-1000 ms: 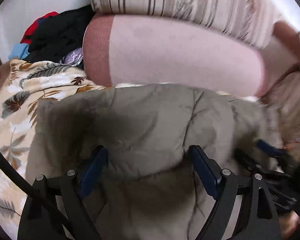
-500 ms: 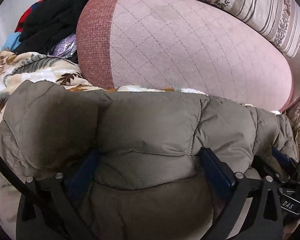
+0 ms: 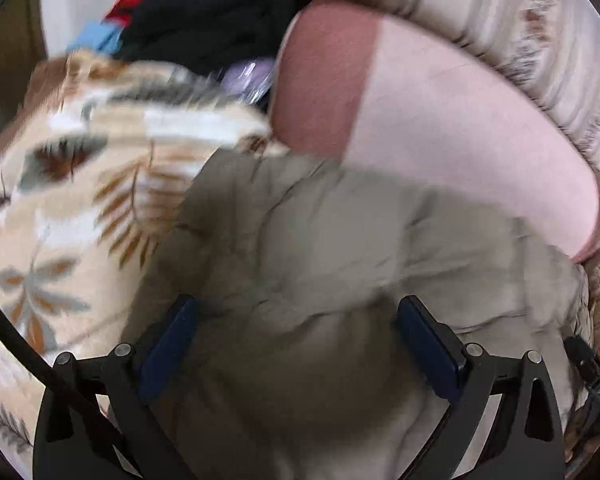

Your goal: Fold large clothes

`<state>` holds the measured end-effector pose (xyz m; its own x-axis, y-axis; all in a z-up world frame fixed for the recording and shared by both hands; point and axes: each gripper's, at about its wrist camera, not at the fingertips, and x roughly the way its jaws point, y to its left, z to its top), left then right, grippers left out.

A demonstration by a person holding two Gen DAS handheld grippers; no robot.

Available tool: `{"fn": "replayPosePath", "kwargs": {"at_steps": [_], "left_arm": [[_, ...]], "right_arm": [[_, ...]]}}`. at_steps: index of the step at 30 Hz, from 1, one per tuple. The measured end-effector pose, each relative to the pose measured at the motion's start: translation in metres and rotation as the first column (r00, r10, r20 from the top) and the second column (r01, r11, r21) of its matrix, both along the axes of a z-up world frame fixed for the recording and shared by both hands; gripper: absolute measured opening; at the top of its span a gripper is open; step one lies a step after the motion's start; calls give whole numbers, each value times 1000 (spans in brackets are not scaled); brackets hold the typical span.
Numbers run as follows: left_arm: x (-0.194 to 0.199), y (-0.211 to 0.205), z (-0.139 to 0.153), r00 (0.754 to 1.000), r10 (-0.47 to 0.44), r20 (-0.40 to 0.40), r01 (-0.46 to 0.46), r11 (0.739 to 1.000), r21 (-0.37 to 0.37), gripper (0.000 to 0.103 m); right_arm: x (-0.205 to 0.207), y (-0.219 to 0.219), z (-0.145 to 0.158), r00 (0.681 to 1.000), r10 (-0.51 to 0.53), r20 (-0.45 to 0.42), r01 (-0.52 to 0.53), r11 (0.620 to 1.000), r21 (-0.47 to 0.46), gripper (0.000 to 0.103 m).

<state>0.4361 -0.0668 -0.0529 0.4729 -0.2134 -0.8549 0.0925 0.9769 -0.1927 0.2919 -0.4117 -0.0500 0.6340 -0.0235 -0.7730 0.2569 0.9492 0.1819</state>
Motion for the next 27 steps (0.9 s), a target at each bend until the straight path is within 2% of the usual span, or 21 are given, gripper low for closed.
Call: {"fn": "replayPosePath", "kwargs": {"at_steps": [3,6,8,12,15,18,19,22,23,25,27], "left_arm": [[-10,7,14,1000,-11,14,11,1000,-27,98],[-33,24,43,998,-26,58,30,997,-70,98],[-55,35,60,996,-27,84,33,997,-69,98],[-96,75,68,995,-35,94,46,992,-120,98],[-117,107,52,999,-19,47,29,977,-213,98],[-119,136,22,999,5,-32,-15,942,-334,98],[-116,140,11,999,-13,-53,-9,925,-381,98],[-104,137,-4,995,-69,-66,34,903,-428,98],[-99,133,-10,993,-96,-62,57,889,-455,98],[-86,122,-22,984,-163,-72,107,863,-494,98],[-73,108,-36,972,-219,-90,146,855,-498,98]], "right_arm": [[-7,0,14,1000,-19,1,19,1000,-3,96],[-35,-6,42,998,-17,57,16,1000,14,96],[-63,-12,55,996,-21,82,19,999,27,96],[-114,-30,56,997,-32,66,28,997,67,97],[-150,-51,41,997,-74,31,70,991,113,99],[-172,-79,16,991,-134,-19,135,963,233,99],[-175,-88,7,989,-146,-36,151,948,280,99],[-169,-106,-19,985,-155,-72,171,900,400,100],[-162,-110,-28,986,-147,-82,168,881,443,100],[-148,-112,-42,990,-112,-90,142,851,506,102],[-132,-108,-55,995,-59,-85,97,823,560,103]]}}
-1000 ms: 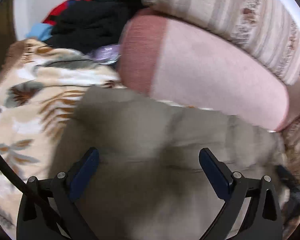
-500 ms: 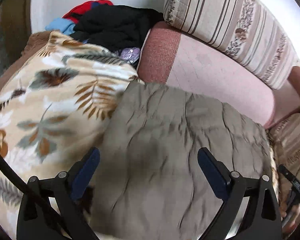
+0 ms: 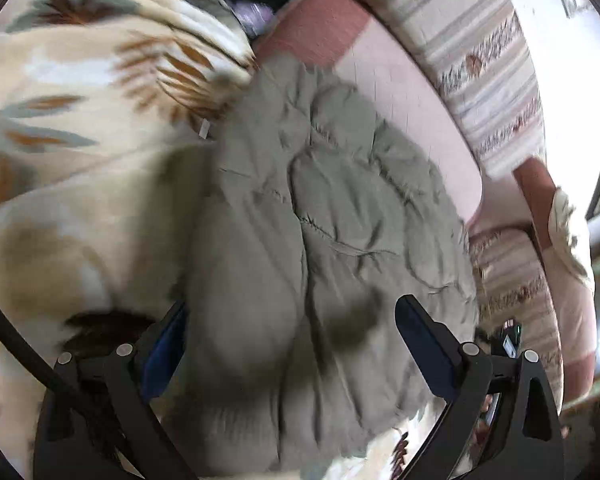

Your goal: Fold large clothes

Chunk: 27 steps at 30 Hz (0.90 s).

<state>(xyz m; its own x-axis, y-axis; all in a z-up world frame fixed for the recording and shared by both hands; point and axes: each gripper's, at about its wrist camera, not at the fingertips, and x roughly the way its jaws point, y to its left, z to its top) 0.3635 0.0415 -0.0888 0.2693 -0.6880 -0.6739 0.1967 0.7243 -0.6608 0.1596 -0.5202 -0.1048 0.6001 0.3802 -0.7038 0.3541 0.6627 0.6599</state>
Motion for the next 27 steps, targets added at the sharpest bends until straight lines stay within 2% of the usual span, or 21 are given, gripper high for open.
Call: {"fn": "replayPosePath", "kwargs": {"at_steps": [1,3,7,9,11,13,16,18,21,24,26,27], "left_arm": [[6,-6,-7,999,-31,-13,31,999,-8,102],[18,-13,-18,998,-59,-36,57,997,-42,103],[32,-14,-29,994,-54,-99,41,991,-123,103],[28,-18,-28,994,-62,-87,53,993,-102,102],[19,-24,-19,995,-78,-61,76,996,-46,82],[10,-26,-5,996,-84,-41,84,996,-13,63],[-6,-20,19,997,-77,-16,77,997,-6,47],[-20,-14,35,997,-79,0,79,997,-15,44],[-43,-5,55,996,-93,18,93,996,-10,43],[-63,2,57,996,-92,19,91,996,24,43],[-68,0,42,997,-76,8,74,991,115,53],[-65,-3,32,999,-53,-10,54,985,164,66]], "right_arm": [[12,4,-8,999,39,7,-40,999,35,103],[27,10,-15,997,74,10,-75,996,55,103],[53,22,-18,992,105,67,-106,994,15,103],[57,21,-22,995,77,69,-81,995,61,102],[54,19,-22,994,72,85,-84,987,141,85],[46,20,-13,993,67,94,-82,982,171,63],[33,25,4,990,72,120,-94,977,189,46],[20,31,17,987,84,140,-110,975,191,44],[-3,38,28,979,107,173,-143,967,211,43],[-28,43,24,977,112,184,-152,963,223,43],[-31,44,11,986,92,140,-118,974,194,46],[-31,42,2,993,62,99,-79,980,183,58]]}}
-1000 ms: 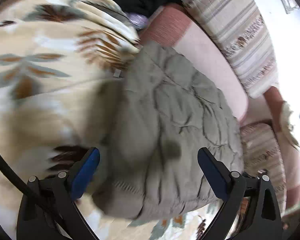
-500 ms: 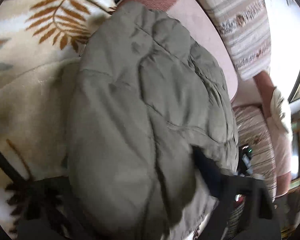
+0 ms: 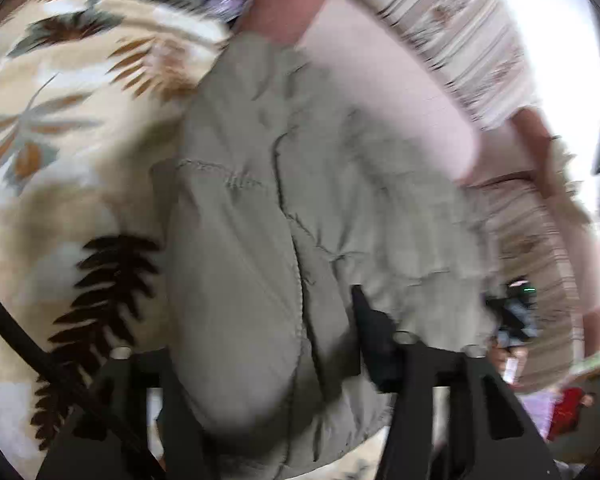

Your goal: Fold large clothes

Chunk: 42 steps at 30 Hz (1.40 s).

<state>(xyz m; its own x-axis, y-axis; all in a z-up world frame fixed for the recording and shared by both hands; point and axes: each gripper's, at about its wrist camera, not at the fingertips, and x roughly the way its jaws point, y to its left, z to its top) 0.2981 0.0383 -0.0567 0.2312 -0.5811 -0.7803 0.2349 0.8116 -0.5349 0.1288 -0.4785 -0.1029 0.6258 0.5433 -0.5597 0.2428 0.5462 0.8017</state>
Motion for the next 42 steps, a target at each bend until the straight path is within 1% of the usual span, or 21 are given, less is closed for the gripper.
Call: {"fn": "replayPosePath", "kwargs": {"at_steps": [1,3,5,8,9,10,12,13,15,16,17,21,22,24,25,26,28,31,35,38,42], "left_arm": [[3,-4,-12,999,32,-20,-31,998,49,79],[5,-2,-19,995,91,-34,-89,995,50,83],[-1,3,-7,992,121,-24,-120,992,47,83],[-19,7,23,991,109,80,-118,986,118,83],[-26,12,35,987,107,124,-126,979,161,83],[-30,15,44,982,110,155,-139,972,190,83],[-43,18,66,969,117,218,-165,962,219,83],[-48,14,75,965,111,239,-163,964,212,83],[-55,5,84,963,89,256,-140,972,188,83],[-55,-10,87,963,69,259,-118,976,181,84],[-52,-29,87,964,37,264,-89,978,190,84],[-37,-96,70,957,-42,286,-38,963,267,84],[-32,-110,61,960,-56,273,-24,960,279,84],[-20,-133,36,966,-53,255,-42,935,353,84],[-16,-138,28,965,-43,260,-59,927,370,88],[-15,-139,24,960,-33,277,-76,924,374,90],[-9,-143,18,948,-13,318,-114,919,378,99],[3,-145,13,941,-3,338,-127,924,361,103],[10,-146,12,936,-3,352,-125,931,342,103],[4,-139,17,938,-4,346,-116,939,324,103],[-26,-114,28,927,50,372,-174,936,306,103]], "right_arm": [[3,-2,-9,998,-43,-43,41,999,-32,77],[5,-5,-17,988,-128,-83,120,988,-94,94],[0,-6,-7,980,-182,-82,171,977,-131,95],[-16,-13,22,965,-258,-43,241,941,-236,94],[-22,-18,31,958,-284,-25,267,924,-274,94],[-29,-23,45,946,-324,-4,303,889,-343,95],[-35,-19,65,940,-340,27,317,845,-431,95],[-33,-12,77,945,-325,46,308,827,-471,95],[-21,13,96,964,-251,90,261,818,-512,94],[-25,21,97,971,-219,100,238,816,-527,94],[-11,41,102,981,-157,109,192,806,-560,94],[29,98,85,997,2,77,51,736,-675,94],[44,107,77,998,21,61,28,711,-702,93],[64,115,63,999,23,34,10,666,-746,93],[72,115,56,999,13,38,21,648,-761,93],[81,111,50,999,-2,47,37,644,-764,94],[98,101,43,998,-33,50,59,661,-748,98],[123,84,30,997,-73,41,79,677,-732,100],[133,85,31,996,-82,27,76,682,-728,102],[123,89,42,996,-85,26,76,668,-741,100],[82,109,67,994,-60,92,108,683,-722,98]]}}
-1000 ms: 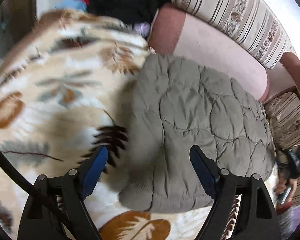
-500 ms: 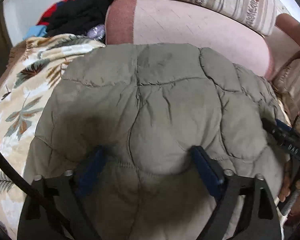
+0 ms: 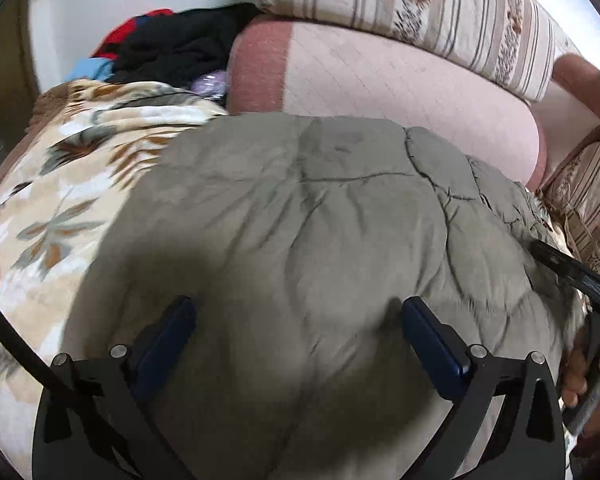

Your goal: Fold large clothes

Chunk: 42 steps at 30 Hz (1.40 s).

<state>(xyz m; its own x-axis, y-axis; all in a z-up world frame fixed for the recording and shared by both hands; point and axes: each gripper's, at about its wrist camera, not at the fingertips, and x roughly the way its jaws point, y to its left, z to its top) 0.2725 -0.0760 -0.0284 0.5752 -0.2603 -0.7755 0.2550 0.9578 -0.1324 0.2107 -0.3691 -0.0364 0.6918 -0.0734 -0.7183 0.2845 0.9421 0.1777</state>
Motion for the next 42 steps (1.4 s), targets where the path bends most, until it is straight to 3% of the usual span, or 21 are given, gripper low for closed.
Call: {"fn": "replayPosePath", "kwargs": {"at_steps": [4,8,11,15,19,23,30,35,39,42], "left_arm": [[-29,24,-4,997,69,47,-69,998,2,103],[-43,14,-7,993,46,105,-58,992,108,103],[-63,11,16,983,26,181,-51,990,134,103],[-105,22,57,944,69,323,-122,981,149,103],[-153,34,92,878,95,470,-177,975,133,103],[-196,43,115,840,112,531,-199,974,110,103],[-234,62,128,894,134,428,-149,989,2,103],[-262,76,137,854,182,488,-212,977,7,103],[-267,90,135,881,183,436,-199,980,-10,103],[-272,97,130,885,206,418,-217,976,-20,103]], "right_arm": [[-33,39,1,998,55,30,-54,998,-33,98],[-16,50,-27,998,47,-46,-50,997,-64,103],[-12,47,-17,996,51,-76,-56,996,-70,103],[-44,53,8,998,39,-43,-42,996,-80,101],[-93,73,27,998,60,-8,-60,994,-86,101],[-137,103,45,996,84,24,-80,986,-145,101],[-182,153,63,991,129,29,-121,976,-183,101],[-201,177,65,991,131,-2,-129,969,-209,101],[-210,192,67,992,124,-19,-124,960,-250,101],[-218,205,68,992,126,-26,-128,945,-299,101]]}}
